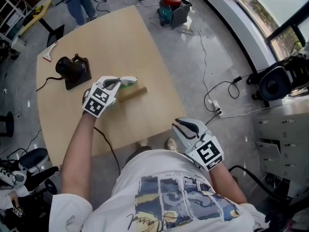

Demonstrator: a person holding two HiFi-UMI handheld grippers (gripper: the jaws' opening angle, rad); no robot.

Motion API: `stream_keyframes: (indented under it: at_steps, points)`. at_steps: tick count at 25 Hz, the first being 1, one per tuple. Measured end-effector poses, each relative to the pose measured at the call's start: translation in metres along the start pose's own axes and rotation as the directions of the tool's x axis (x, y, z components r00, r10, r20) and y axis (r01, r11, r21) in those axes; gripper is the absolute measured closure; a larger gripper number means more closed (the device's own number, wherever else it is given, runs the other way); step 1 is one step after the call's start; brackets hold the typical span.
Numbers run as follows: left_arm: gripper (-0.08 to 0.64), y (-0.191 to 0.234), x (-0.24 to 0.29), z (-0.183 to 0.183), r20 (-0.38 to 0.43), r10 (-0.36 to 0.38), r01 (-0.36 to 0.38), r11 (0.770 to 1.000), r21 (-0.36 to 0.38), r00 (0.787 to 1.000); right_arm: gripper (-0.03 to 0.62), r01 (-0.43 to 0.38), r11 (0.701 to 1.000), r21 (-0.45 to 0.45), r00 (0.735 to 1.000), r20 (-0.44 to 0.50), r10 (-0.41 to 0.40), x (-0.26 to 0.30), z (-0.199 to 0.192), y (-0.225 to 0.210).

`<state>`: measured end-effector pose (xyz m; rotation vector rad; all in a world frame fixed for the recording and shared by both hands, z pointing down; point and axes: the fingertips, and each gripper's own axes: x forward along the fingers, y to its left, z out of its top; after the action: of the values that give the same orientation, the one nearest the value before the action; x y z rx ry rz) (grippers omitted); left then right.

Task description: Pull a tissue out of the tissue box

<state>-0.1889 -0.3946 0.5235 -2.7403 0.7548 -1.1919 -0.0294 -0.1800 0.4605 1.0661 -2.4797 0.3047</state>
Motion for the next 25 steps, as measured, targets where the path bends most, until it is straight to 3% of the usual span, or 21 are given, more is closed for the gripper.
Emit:
stream_keyframes:
  at_steps: [13, 25]
  points:
    - [0.554, -0.022, -0.055, 0.063, 0.087, 0.028, -0.024, 0.998, -0.054, 0.996, 0.543, -0.089, 0.995, -0.038, 0.996, 0.018, 0.090, -0.017, -0.004, -0.006]
    - [0.554, -0.083, -0.122, 0.117, 0.184, 0.094, -0.073, 0.990, -0.121, 0.978, 0.543, -0.189, 0.976, -0.108, 0.980, 0.036, 0.194, -0.028, -0.004, -0.002]
